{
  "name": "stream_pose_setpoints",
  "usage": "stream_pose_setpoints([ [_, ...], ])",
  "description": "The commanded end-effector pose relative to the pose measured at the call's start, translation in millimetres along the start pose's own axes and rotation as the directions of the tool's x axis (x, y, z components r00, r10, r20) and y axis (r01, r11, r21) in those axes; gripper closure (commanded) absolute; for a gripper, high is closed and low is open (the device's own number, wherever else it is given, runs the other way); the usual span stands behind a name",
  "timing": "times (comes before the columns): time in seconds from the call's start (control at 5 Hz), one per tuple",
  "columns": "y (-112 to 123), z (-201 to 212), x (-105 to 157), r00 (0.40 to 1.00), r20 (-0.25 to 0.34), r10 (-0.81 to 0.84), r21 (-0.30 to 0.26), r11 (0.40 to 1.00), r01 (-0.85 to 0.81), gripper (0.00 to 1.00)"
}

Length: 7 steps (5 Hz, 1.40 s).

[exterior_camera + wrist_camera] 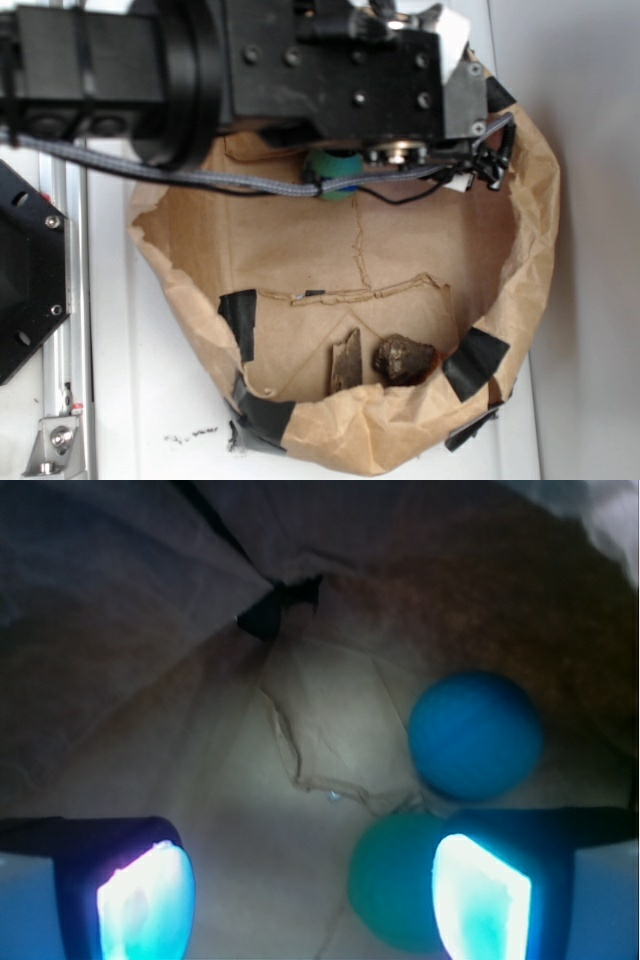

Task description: Grab the blue ball.

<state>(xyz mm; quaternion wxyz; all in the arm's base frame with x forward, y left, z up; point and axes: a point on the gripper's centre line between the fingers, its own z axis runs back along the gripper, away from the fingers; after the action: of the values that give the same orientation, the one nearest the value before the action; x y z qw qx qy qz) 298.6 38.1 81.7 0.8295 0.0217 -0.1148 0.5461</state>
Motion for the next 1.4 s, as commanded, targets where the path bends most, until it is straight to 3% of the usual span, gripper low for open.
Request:
stream_pose_setpoints([
  [0.0,17.2,5.7,14.2,0.996,0.088,0.032,-0.006,0.999,-0.032,0.0],
  [0.2,28.2,6.9,21.6,0.989,0.127,0.074,0.014,0.997,-0.076,0.0],
  [1.2,50.1,-15.1,28.2,0.973,0.2,0.115,0.051,0.99,-0.128,0.0],
])
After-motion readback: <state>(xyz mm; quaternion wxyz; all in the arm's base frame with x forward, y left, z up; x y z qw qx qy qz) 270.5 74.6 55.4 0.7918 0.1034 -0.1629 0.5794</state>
